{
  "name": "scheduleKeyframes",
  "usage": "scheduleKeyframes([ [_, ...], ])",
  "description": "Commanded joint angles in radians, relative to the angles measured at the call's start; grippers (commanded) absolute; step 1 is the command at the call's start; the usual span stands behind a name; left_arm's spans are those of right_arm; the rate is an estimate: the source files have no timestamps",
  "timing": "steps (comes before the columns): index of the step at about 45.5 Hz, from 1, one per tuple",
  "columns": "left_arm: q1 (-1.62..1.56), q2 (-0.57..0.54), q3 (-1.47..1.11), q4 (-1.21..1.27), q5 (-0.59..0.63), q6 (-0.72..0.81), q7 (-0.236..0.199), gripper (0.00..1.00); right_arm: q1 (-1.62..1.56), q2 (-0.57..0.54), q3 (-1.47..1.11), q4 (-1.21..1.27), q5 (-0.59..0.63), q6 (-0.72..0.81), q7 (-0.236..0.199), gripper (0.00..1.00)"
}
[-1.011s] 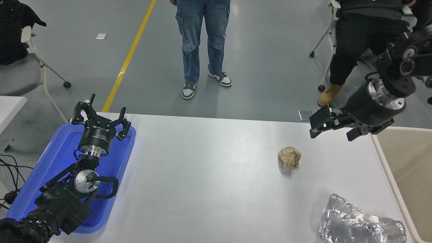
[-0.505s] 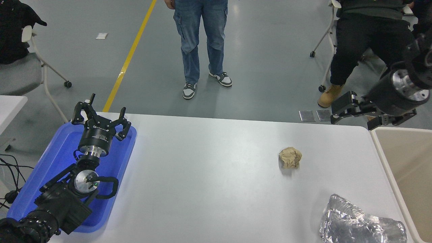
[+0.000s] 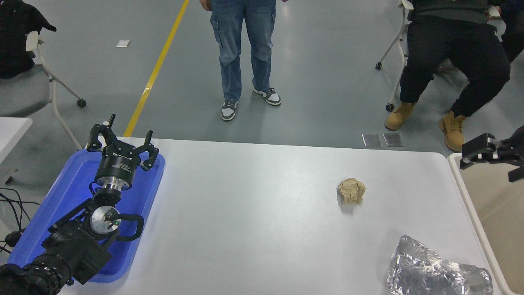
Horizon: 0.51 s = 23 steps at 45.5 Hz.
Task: Pick up foil plate and place in dustbin
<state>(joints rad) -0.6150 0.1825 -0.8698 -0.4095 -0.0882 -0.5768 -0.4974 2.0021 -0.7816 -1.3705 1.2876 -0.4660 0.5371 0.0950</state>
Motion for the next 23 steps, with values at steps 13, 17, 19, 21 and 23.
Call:
scheduleKeyframes([
  [13,0.0,0.0,0.0,0.0,0.001,0.0,0.0,1.0,-0.321,-0.235,0.218,0.013,-0.391,-0.068,0.005,1.0],
  [17,-0.002,0.0,0.0,0.0,-0.001,0.0,0.0,1.0,-0.391,-0.237,0.269,0.012,-0.401,-0.074,0.005,1.0],
  [19,0.0,0.0,0.0,0.0,-0.001,0.0,0.0,1.0,-0.431,-0.237,0.294,0.01,-0.401,-0.089,0.005,1.0],
  [21,-0.002,0.0,0.0,0.0,0.001,0.0,0.0,1.0,-0.476,-0.237,0.321,0.006,-0.401,-0.112,0.006,1.0],
  [23,0.0,0.0,0.0,0.0,-0.001,0.0,0.0,1.0,-0.52,-0.235,0.349,0.001,-0.402,-0.132,0.006,1.0],
])
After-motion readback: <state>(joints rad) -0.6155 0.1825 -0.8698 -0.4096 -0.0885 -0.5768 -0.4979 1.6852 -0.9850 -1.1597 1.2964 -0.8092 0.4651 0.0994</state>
